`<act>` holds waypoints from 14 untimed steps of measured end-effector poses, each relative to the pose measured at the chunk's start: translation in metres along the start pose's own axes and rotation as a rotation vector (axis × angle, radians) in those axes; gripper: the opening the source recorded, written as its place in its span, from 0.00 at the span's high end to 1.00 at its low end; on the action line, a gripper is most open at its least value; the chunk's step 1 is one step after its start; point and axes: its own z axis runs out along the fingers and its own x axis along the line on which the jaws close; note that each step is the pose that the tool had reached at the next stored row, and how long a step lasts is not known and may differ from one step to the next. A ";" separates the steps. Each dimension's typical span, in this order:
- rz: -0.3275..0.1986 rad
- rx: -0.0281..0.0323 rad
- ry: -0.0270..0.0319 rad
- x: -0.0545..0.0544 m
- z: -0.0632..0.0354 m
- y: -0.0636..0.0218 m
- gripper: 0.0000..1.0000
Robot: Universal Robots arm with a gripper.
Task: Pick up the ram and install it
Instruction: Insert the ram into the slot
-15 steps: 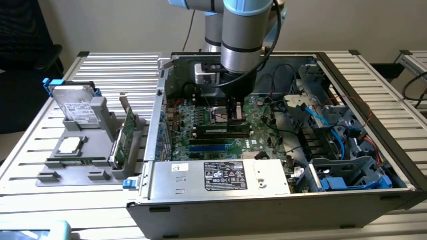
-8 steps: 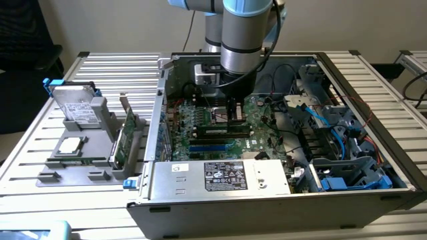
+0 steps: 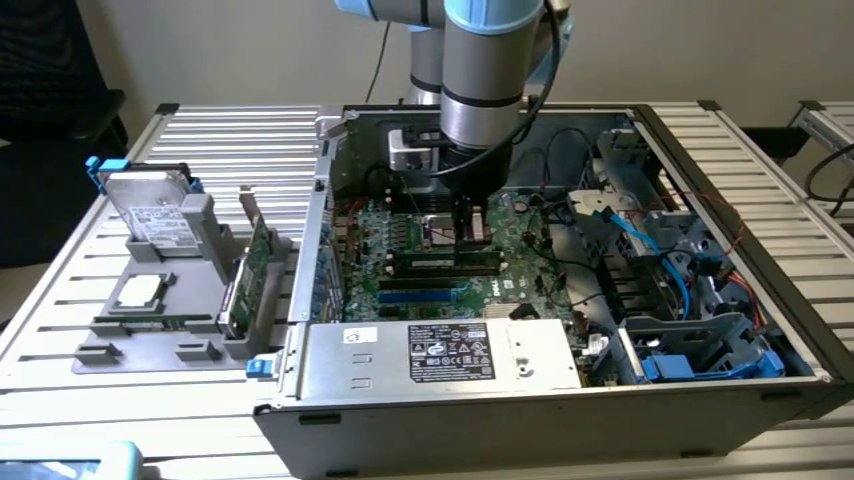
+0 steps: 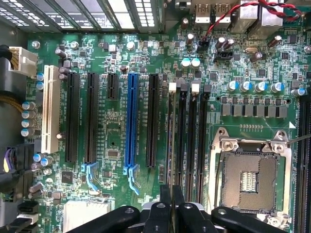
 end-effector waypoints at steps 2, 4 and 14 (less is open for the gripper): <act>0.000 0.0012 0.0001 0.000 0.0001 0.0003 0.87; 0.000 0.0030 -0.0001 0.000 0.0002 0.0002 0.85; 0.000 0.0058 0.0001 0.002 -0.0241 0.0003 0.79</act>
